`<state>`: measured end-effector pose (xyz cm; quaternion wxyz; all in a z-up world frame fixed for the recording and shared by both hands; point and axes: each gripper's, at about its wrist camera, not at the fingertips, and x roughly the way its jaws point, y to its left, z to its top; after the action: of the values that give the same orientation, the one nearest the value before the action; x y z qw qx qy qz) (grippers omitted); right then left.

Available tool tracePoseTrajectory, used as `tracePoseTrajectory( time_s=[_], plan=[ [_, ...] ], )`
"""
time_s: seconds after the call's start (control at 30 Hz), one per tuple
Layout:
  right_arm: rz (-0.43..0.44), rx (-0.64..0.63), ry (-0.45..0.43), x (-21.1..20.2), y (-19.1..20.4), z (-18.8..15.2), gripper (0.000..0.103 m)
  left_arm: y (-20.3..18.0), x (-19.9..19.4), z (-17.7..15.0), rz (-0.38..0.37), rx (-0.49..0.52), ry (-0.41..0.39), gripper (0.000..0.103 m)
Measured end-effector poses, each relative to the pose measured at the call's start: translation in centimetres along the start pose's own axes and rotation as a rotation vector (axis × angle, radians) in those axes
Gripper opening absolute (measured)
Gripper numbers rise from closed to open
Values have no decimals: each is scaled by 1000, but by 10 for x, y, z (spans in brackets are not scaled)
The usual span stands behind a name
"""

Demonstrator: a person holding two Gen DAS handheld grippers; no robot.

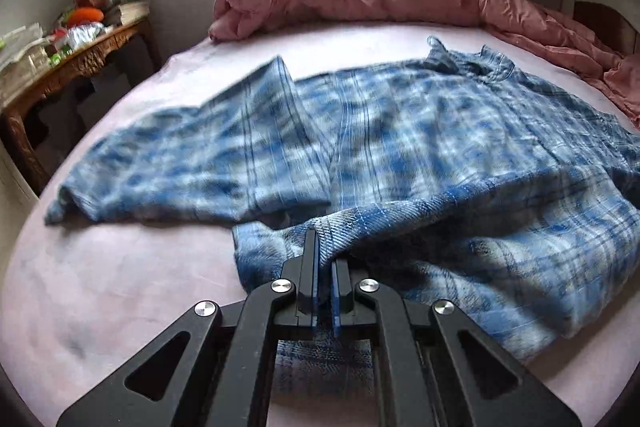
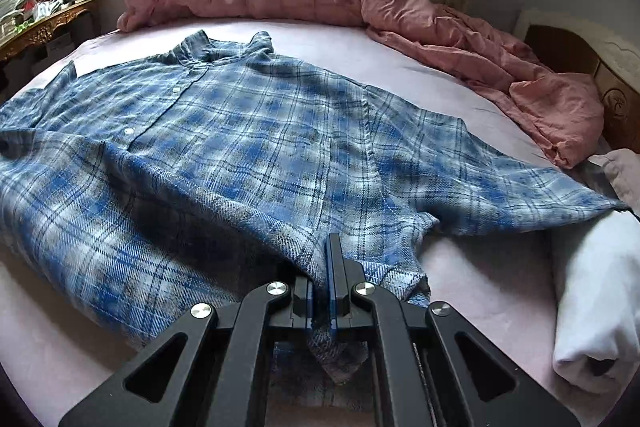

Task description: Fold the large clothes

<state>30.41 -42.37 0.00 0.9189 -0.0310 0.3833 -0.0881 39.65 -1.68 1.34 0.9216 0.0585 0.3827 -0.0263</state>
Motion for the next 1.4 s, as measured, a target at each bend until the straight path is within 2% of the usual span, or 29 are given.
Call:
tracePoseTrajectory(
  time_s=[0.07,0.13,0.17,0.2,0.23,0.27,0.33,0.4,0.47,0.5,0.53,0.63,0.7,0.73,0.77,0.8,0.87,0.97,1.0,1.03,1.1,1.2,1.3,1.37,1.4],
  plan=[
    [9,8,-9,-1,-2,0,6,1,4,-1,-7,-8,5,9],
    [25,27,-19,-4,-7,-2,10,5,-4,-3,-21,-33,-47,14],
    [35,42,-26,-7,-10,-2,20,8,-11,-4,-20,-48,-78,16],
    [38,64,-40,-12,-16,-2,26,11,-18,-5,-14,-62,-110,27],
    [42,86,-58,-17,-21,-3,41,14,-26,-6,-4,-79,-148,38],
    [45,113,-85,-24,-29,-4,54,17,-34,-8,0,-94,-181,42],
    [36,156,-133,-37,-43,-5,56,21,-48,-11,0,-124,-236,61],
    [19,200,-170,-48,-58,-8,56,23,-57,-14,-10,-134,-273,64],
    [30,240,-201,-57,-72,-13,58,22,-61,-18,-17,-129,-267,66],
    [56,250,-194,-56,-78,-14,59,21,-60,-19,-9,-129,-254,70],
    [84,255,-172,-53,-81,-15,59,19,-57,-19,9,-125,-231,74],
    [171,260,-93,-33,-85,-17,59,18,-43,-21,57,-133,-157,76],
    [185,247,-51,-19,-81,-20,59,25,-28,-21,96,-163,-70,77],
    [187,225,-34,-12,-76,-21,54,29,-23,-24,91,-179,-46,77],
    [197,200,-23,-7,-73,-21,40,33,-18,-26,71,-194,-21,77],
    [210,187,-14,-4,-71,-21,32,37,-15,-27,51,-208,-4,76],
    [160,196,-41,-6,-72,-22,5,40,-15,-29,30,-224,-2,72],
    [98,228,-177,-29,-77,-22,4,34,-13,-30,46,-199,9,69],
    [66,229,-197,-34,-78,-22,4,32,-11,-30,58,-187,19,69],
    [40,226,-193,-34,-77,-21,4,29,-9,-30,71,-174,31,69],
    [21,215,-124,-21,-74,-21,4,25,-6,-31,94,-155,50,70],
    [26,230,36,12,-75,-24,4,23,-4,-32,110,-138,61,71],
    [66,279,42,15,-83,-27,5,22,-3,-32,113,-133,61,71],
    [57,306,31,12,-89,-28,20,22,-6,-32,107,-129,41,70],
    [52,311,20,10,-90,-29,23,21,-9,-32,97,-124,22,70]
  ],
)
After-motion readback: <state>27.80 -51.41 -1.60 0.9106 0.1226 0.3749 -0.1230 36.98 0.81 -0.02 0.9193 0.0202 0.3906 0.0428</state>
